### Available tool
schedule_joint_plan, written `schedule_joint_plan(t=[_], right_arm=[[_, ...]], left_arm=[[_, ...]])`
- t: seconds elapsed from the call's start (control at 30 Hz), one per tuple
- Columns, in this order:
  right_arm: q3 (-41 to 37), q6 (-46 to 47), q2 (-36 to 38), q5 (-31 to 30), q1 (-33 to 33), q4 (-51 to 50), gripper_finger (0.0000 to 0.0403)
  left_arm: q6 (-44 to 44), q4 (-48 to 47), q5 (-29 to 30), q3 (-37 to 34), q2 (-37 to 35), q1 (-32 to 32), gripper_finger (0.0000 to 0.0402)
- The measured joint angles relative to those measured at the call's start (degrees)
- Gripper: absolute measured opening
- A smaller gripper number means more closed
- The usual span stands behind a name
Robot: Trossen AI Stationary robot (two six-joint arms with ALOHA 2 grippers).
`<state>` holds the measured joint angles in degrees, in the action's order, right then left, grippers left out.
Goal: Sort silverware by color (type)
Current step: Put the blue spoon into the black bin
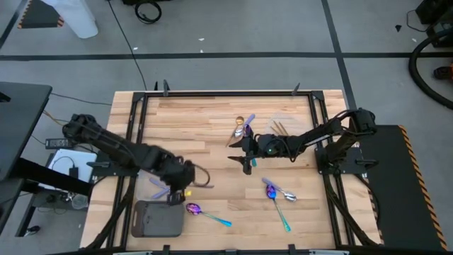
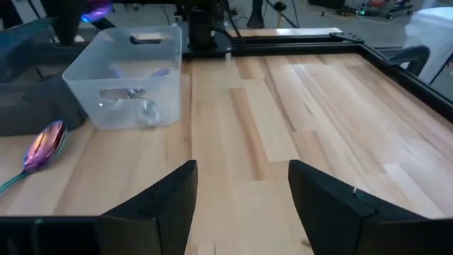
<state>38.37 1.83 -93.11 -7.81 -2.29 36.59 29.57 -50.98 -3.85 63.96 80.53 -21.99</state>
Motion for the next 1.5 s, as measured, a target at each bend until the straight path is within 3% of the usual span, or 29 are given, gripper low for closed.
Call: schedule_joint_plan(t=[0.57,0.9,1.07,1.5], right_arm=[[0.00,1.64,-0.49,0.00,0.03,-0.23,0.0232],[0.00,2.94,-0.49,0.00,0.03,-0.66,0.0232],[0.00,3.12,-0.49,0.00,0.03,-0.68,0.0232],[0.00,4.02,-0.49,0.02,0.02,-0.70,0.0232]], left_arm=[[15.03,-4.28,-0.78,-0.04,0.00,-18.82,0.0006],[19.29,-6.37,3.98,-0.04,0.44,-29.77,0.0003],[18.78,-6.40,7.43,-0.61,2.66,-32.58,0.0002],[16.23,-6.27,6.89,-0.65,8.13,-33.03,0.0001]])
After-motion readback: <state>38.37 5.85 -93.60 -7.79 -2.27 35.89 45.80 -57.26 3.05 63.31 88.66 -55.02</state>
